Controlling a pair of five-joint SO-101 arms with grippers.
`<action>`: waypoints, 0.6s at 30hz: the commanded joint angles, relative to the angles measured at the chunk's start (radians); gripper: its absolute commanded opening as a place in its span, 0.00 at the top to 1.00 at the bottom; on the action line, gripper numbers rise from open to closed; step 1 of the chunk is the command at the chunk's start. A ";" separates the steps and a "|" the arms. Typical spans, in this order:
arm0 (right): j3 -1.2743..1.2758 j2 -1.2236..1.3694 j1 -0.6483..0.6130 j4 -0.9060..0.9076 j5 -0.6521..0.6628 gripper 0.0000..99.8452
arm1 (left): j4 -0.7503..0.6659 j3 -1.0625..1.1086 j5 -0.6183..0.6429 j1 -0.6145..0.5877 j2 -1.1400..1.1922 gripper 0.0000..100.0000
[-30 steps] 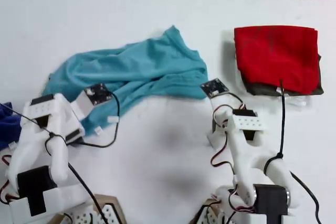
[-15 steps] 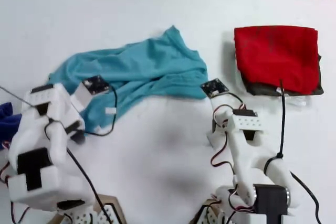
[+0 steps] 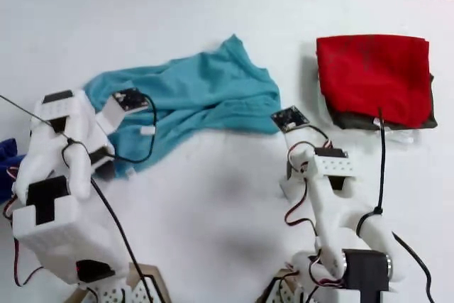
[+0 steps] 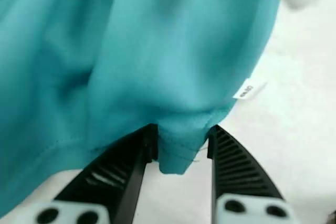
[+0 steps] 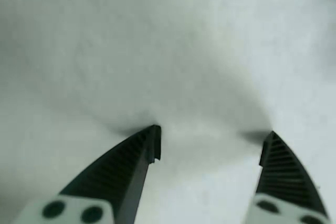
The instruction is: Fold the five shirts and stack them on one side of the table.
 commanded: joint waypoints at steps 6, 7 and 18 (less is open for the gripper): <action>0.000 0.008 0.007 -0.027 -0.008 0.70 | 0.008 -0.038 0.000 0.006 -0.003 0.82; 0.000 0.008 0.007 -0.027 -0.008 0.70 | 0.008 -0.038 0.000 0.006 -0.003 0.82; 0.000 0.008 0.007 -0.027 -0.008 0.70 | -0.009 -0.073 0.000 0.003 0.120 0.83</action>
